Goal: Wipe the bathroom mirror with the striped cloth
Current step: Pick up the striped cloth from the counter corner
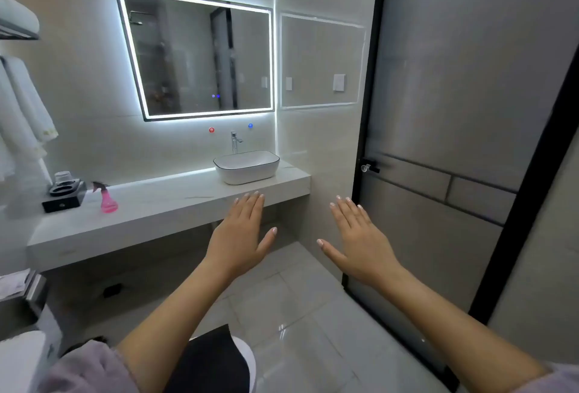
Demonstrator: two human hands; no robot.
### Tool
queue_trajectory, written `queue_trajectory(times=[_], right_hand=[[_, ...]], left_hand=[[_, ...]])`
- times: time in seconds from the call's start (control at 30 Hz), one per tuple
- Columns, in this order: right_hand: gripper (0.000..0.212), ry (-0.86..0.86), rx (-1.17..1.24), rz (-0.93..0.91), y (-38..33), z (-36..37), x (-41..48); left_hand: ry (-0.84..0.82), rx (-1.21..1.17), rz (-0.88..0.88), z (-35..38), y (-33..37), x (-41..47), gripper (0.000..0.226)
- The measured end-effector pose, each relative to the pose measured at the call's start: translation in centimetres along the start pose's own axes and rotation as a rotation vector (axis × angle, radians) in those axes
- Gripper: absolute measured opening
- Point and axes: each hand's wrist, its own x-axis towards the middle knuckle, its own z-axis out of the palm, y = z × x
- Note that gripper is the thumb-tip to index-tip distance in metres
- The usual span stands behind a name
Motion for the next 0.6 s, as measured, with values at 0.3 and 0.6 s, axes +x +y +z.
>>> queue_trajectory(times=[0.3,0.6], right_hand=[[0.092,0.06,0.02,-0.013,2.6,2.2,4.4],[0.094,0.04,0.006,-0.003,6.6,8.5,15.9]], left_hand=[[0.062,0.004,-0.002,4.0,-1.8,5.7,0.074],[-0.025,0.136,0.016,11.1,-7.2,16.7,0.093]])
